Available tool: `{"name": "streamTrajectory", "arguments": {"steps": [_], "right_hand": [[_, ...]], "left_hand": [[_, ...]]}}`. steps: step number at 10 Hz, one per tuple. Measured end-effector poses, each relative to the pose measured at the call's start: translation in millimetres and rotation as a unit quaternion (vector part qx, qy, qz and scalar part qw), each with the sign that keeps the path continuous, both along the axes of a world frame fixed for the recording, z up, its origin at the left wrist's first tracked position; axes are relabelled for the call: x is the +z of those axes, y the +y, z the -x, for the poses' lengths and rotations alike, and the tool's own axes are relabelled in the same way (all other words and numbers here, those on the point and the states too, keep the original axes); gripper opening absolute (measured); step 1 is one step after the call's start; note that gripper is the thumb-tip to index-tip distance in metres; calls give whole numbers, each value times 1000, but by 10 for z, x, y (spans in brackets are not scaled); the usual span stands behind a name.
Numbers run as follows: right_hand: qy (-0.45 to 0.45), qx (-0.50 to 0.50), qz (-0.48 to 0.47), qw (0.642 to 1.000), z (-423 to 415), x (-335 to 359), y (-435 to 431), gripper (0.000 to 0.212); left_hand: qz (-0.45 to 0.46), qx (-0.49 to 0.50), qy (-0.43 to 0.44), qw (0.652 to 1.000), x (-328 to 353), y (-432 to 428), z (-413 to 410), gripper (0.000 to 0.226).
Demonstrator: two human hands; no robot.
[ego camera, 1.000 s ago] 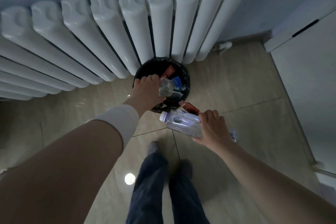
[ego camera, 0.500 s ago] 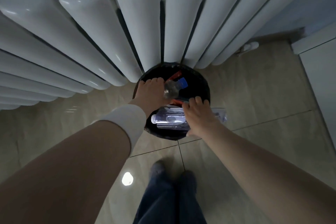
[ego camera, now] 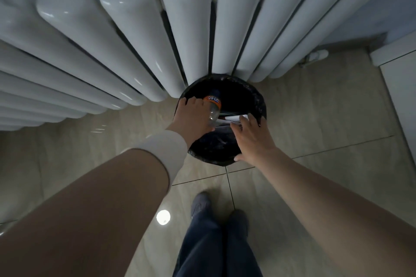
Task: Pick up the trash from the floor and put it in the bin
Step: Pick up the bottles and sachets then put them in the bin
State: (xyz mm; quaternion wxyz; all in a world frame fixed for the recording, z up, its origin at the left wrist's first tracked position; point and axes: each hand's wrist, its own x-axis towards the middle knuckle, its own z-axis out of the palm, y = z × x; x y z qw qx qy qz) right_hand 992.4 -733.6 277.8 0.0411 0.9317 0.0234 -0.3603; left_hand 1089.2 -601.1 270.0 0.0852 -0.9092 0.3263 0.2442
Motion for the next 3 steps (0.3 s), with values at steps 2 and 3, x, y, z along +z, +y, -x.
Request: {"name": "streamTrajectory", "arguments": {"steps": [2, 3], "right_hand": [[-62, -22, -26, 998, 217, 183, 85, 88], [-44, -58, -59, 996, 672, 239, 212, 84]], "left_hand": [[-9, 5, -11, 1000, 258, 72, 337, 69], [-4, 65, 27, 998, 330, 266, 864, 63]]}}
